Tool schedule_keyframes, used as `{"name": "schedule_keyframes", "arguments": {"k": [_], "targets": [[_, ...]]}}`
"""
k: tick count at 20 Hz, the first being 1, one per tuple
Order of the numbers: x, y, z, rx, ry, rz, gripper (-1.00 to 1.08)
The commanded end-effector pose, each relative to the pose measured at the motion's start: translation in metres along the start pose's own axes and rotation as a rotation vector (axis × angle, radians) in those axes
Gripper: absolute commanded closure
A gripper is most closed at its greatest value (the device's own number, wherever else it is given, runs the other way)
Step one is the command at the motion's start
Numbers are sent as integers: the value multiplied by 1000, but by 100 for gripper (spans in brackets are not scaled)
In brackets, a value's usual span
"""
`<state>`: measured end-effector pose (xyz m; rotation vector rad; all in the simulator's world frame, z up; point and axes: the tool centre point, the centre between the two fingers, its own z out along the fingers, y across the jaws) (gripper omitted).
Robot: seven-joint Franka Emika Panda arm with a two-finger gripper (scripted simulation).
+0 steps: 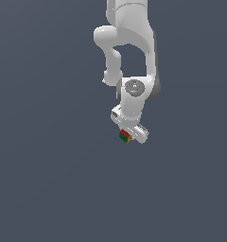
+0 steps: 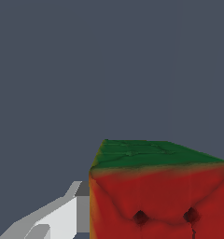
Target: Pick up the object and move it to a goal position.
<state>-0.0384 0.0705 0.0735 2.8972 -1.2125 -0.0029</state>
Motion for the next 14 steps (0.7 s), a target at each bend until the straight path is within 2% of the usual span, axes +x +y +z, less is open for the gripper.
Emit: {"name": "schedule_keyframes", "arguments": {"k": [1, 14], "targets": [[-5, -8, -19, 2, 2, 0, 108], [-39, -60, -150, 1, 3, 1, 108]]}}
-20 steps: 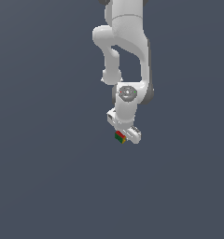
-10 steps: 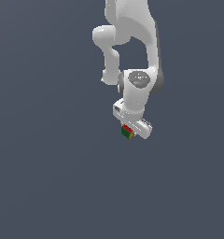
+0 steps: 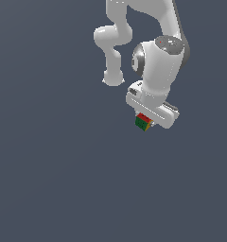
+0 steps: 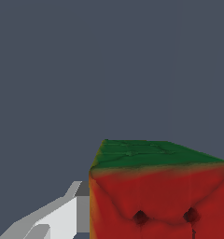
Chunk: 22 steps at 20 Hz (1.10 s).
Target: Pick up the object and move it to a goal position.
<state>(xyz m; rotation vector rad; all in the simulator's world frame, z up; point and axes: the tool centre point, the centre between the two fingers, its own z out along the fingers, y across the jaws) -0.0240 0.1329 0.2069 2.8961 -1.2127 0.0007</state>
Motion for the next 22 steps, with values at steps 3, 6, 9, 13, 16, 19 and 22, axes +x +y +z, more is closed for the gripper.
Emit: {"name": "schedule_keyframes", "arguments": {"k": [3, 6, 9, 13, 16, 19, 22], "targets": [[-12, -19, -48, 0, 1, 1, 108], [-19, -31, -78, 0, 1, 1, 108], [-26, -44, -106, 1, 1, 1, 108], [-35, -59, -140, 1, 0, 0, 108], [-39, -68, -160, 1, 0, 0, 108], [-43, -76, -176, 1, 0, 0, 108], [-46, -81, -187, 1, -1, -1, 108]]}}
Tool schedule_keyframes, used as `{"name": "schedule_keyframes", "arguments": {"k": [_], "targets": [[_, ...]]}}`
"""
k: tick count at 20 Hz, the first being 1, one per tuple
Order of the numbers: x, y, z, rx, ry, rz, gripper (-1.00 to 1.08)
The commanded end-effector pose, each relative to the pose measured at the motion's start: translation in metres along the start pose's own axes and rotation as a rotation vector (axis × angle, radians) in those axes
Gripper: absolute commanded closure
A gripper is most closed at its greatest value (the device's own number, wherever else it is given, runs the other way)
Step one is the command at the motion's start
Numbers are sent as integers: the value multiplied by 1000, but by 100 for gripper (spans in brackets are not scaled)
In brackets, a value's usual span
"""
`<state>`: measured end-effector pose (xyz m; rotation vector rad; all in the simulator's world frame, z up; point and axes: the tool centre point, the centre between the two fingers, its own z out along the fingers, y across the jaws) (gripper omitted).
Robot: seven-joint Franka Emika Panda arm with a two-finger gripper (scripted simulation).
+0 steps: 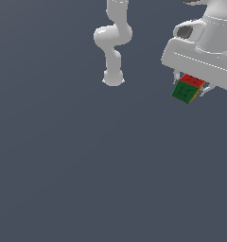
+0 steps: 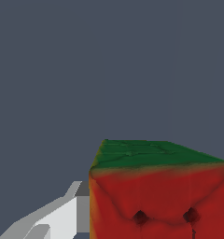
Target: Pick up the object and move it to a goal position.
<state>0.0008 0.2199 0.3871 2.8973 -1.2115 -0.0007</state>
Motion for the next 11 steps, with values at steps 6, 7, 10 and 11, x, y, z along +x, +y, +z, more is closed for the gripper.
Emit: {"name": "schedule_keyframes", "arguments": {"k": [6, 7, 10, 11], "targets": [[-4, -10, -20, 1, 0, 0, 108], [-4, -10, -22, 1, 0, 0, 108], [-5, -11, -24, 1, 0, 0, 108], [-5, -11, -24, 1, 0, 0, 108]]}}
